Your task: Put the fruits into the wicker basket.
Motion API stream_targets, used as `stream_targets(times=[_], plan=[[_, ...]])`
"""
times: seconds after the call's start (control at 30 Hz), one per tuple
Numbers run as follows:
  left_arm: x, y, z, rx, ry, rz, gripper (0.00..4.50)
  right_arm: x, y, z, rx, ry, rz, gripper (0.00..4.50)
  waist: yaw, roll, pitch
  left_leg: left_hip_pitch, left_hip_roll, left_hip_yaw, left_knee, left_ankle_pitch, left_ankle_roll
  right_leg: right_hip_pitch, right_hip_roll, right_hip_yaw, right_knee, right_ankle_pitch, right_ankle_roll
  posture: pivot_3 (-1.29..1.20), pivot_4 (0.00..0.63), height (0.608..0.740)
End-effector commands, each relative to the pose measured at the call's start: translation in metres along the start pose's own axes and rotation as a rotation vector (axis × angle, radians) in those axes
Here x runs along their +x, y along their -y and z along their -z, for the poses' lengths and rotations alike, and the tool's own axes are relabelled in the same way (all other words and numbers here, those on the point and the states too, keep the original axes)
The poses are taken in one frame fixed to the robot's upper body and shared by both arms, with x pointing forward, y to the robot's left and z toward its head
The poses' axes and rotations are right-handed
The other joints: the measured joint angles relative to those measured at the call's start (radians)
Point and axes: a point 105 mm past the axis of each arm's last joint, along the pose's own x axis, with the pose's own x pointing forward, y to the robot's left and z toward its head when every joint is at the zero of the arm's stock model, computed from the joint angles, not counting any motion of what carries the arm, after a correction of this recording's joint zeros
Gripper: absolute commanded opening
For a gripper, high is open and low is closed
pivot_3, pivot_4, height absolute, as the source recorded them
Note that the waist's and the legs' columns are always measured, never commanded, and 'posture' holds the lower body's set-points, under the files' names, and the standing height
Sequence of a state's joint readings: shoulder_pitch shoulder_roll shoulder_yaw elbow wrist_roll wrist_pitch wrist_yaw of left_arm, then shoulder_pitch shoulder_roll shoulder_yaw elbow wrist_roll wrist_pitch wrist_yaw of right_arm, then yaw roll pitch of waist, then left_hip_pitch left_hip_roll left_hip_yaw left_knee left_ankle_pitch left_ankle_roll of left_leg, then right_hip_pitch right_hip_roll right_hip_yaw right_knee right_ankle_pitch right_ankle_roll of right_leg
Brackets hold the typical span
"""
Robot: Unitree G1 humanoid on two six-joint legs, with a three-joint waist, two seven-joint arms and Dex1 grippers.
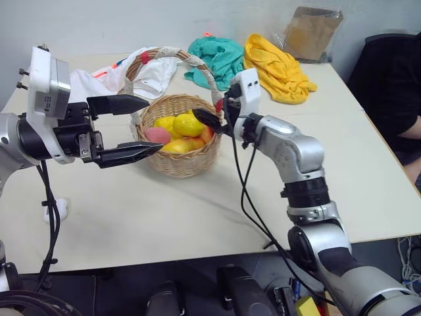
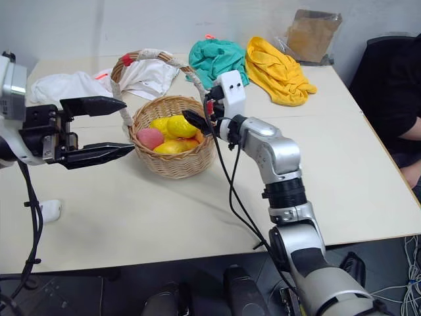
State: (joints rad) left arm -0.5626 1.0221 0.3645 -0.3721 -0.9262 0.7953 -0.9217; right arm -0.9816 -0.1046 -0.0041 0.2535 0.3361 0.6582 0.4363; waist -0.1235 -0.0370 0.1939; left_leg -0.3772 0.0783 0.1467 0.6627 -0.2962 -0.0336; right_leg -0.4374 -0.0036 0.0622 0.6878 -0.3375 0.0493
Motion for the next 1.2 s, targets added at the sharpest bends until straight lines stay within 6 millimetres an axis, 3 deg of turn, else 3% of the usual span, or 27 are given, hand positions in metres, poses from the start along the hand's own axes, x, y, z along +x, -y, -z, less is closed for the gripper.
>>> stream_targets(times=[0.03,0.23,0.33,0.5,0.67,0.9,1.03,1.13,1.17,1.2], plan=[[-0.003,0.001,-0.01,0.039,0.021,-0.011,4.5,0.003,-0.001,-0.011,-0.108,0.063,0.009,3.15,0.001,0.0,0.0,0.0,0.0,0.0,0.0,0.0,0.0,0.0,0.0,0.0,0.0,0.0,0.0,0.0,0.15,0.74],[-0.004,0.001,-0.009,0.032,0.018,-0.015,4.5,0.0,-0.006,-0.014,-0.181,0.127,-0.016,0.96,-0.007,0.0,0.0,-0.001,0.0,0.0,0.0,0.0,0.0,-0.001,0.0,0.0,0.0,0.0,0.0,0.0,0.15,0.74],[-0.003,0.0,-0.01,0.031,0.024,-0.009,4.5,-0.008,-0.004,-0.023,-0.164,0.181,-0.023,0.23,-0.012,0.0,0.0,-0.001,0.0,0.0,0.0,0.0,0.0,-0.001,0.0,0.0,0.001,0.0,0.0,0.0,0.15,0.74],[0.001,-0.002,-0.012,0.022,0.046,0.015,4.5,-0.042,0.014,-0.05,-0.155,0.291,0.0,0.23,-0.01,0.0,0.0,-0.002,0.0,-0.001,0.0,0.0,0.0,-0.002,0.0,0.0,0.0,0.0,0.0,0.0,0.15,0.74],[0.007,-0.006,-0.01,0.015,0.062,0.039,4.5,-0.108,0.047,-0.068,-0.269,0.303,0.096,0.23,0.012,0.0,0.0,-0.004,0.0,-0.002,0.0,0.0,0.0,-0.002,-0.001,-0.001,-0.001,0.0,0.0,0.0,0.15,0.74],[0.015,-0.013,-0.003,-0.001,0.081,0.069,4.5,-0.191,0.093,-0.048,-0.378,0.119,0.302,0.23,0.026,0.0,0.0,-0.005,-0.001,-0.001,0.001,0.0,0.0,-0.003,0.0,0.0,-0.002,0.0,0.001,0.0,0.15,0.74],[0.019,-0.013,-0.001,-0.007,0.094,0.086,4.5,-0.216,0.118,-0.036,-0.272,0.138,0.439,0.23,0.016,0.0,0.0,-0.003,0.0,0.0,0.001,0.001,0.0,-0.003,0.001,0.001,0.001,0.0,0.001,0.0,0.15,0.74],[0.021,-0.014,0.0,-0.01,0.098,0.093,4.5,-0.225,0.123,-0.028,-0.239,0.148,0.465,0.23,0.015,0.0,0.0,-0.003,0.0,0.0,0.001,0.002,-0.001,-0.003,0.001,0.001,0.002,0.0,0.001,0.0,0.15,0.74],[0.021,-0.015,0.0,-0.012,0.099,0.095,4.5,-0.227,0.122,-0.026,-0.223,0.154,0.458,0.94,0.016,0.0,0.0,-0.003,0.0,0.0,0.001,0.002,-0.001,-0.003,0.002,0.001,0.002,0.0,0.001,0.0,0.15,0.74],[0.022,-0.015,0.0,-0.014,0.1,0.097,4.5,-0.23,0.12,-0.025,-0.202,0.16,0.442,1.11,0.016,0.0,0.0,-0.003,0.0,0.0,0.001,0.002,-0.001,-0.003,0.002,0.001,0.001,0.0,0.001,0.0,0.15,0.74]])
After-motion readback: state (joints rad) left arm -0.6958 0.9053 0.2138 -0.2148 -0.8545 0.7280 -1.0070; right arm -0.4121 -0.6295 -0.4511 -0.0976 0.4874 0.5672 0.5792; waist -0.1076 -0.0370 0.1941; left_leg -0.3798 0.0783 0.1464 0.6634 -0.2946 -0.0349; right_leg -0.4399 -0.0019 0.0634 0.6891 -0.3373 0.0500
